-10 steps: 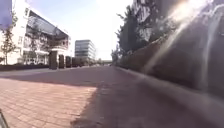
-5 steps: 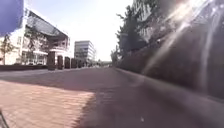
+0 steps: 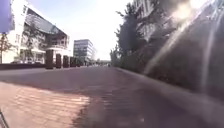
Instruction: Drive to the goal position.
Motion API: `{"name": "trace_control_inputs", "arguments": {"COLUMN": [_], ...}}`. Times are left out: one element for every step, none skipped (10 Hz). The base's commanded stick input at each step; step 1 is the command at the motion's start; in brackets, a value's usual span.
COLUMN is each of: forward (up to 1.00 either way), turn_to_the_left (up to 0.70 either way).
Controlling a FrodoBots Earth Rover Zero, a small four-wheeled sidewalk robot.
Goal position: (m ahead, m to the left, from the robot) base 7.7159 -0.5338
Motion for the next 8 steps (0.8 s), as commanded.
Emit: {"name": "trace_control_inputs", "arguments": {"forward": [0.70, 0.70, 0.70, 0.70, 0.70, 0.70, 0.70, 0.70], "turn_to_the_left": [0.00, 0.00, 0.00, 0.00, 0.00, 0.00, 0.00, 0.00]}}
